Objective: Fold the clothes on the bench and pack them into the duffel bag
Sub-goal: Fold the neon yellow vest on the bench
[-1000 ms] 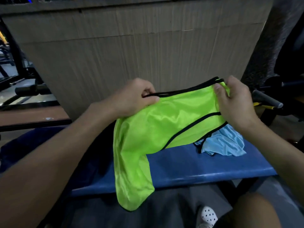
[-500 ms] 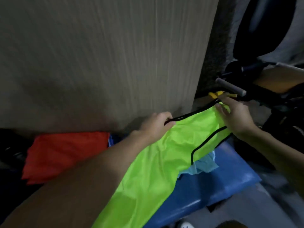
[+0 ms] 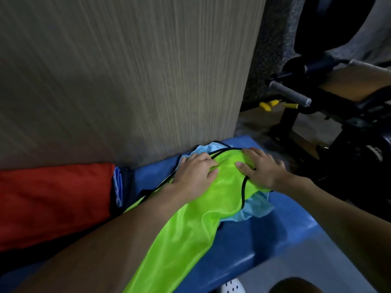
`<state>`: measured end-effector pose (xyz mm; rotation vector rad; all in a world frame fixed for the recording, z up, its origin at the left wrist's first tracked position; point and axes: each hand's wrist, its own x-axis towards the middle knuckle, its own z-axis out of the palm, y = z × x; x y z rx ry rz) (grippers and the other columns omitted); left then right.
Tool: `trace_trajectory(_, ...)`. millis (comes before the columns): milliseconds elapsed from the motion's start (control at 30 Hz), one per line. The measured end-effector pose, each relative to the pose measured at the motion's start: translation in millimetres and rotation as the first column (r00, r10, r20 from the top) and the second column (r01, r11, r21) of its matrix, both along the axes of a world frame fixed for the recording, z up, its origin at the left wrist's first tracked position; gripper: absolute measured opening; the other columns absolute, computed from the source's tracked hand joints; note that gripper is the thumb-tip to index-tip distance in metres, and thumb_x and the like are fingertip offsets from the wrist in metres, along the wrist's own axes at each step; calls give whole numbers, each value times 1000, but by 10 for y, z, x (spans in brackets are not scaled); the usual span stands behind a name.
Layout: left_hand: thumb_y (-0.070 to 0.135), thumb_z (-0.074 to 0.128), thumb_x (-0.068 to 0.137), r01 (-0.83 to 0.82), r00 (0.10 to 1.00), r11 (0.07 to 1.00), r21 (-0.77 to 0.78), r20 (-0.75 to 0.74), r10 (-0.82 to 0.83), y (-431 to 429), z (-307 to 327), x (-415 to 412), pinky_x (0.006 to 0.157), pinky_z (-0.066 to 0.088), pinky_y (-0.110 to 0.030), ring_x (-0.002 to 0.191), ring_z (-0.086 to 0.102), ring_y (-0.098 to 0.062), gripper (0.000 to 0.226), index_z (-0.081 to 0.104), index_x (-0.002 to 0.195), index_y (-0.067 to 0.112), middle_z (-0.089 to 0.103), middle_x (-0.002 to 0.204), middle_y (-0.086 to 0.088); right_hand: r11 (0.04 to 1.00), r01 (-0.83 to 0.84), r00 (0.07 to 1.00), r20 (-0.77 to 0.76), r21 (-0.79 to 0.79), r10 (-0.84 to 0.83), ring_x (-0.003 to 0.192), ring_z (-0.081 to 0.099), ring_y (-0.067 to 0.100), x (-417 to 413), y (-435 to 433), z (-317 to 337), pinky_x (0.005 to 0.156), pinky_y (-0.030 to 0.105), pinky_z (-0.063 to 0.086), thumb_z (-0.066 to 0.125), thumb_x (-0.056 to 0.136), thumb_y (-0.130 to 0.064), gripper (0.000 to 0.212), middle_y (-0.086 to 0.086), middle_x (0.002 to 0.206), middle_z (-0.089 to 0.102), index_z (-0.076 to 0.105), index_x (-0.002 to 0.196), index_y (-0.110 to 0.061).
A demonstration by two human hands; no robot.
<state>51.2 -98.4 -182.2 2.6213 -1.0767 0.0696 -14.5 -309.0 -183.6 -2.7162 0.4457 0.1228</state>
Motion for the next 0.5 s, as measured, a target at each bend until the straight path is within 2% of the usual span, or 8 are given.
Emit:
trace_trajectory(167, 33, 53, 99, -43, 999, 997, -69, 6, 44, 205, 199, -206, 95, 38, -39, 115, 54, -22, 23, 70, 110, 25, 63, 120, 4, 999, -47, 995, 84, -27, 49, 144, 24, 22, -190, 219, 180, 115, 55, 19, 37, 93, -64, 66, -5, 158, 25, 29, 150, -33)
trace_trajectory(333, 32, 49, 90, -120, 991, 979, -164, -87, 106, 810, 453, -541, 86, 50, -46, 95, 64, -30, 26, 72, 92, 19, 70, 96, -5, 991, -133, 963, 236, -4, 131, 142, 30, 18, -469, 743, 374, 116, 49, 18, 40, 94, -60, 62, -7, 155, 32, 34, 148, -29)
trace_trajectory(400, 37, 45, 87, -174, 979, 966, -190, -142, 148, 1209, 494, -751, 82, 53, -44, 91, 67, -27, 32, 71, 90, 19, 70, 91, -4, 981, -193, 947, 264, 24, 181, 140, 33, 18, -618, 1047, 457, 116, 48, 19, 41, 95, -56, 58, -6, 152, 37, 37, 146, -28)
trace_trajectory(500, 27, 51, 86, -269, 951, 942, -203, -208, 227, 1892, 463, -1101, 83, 50, -36, 90, 67, -22, 27, 73, 92, 12, 72, 92, -3, 954, -300, 919, 276, 24, 282, 136, 39, 20, -846, 1561, 479, 114, 46, 21, 37, 95, -60, 56, -4, 143, 48, 43, 142, -29)
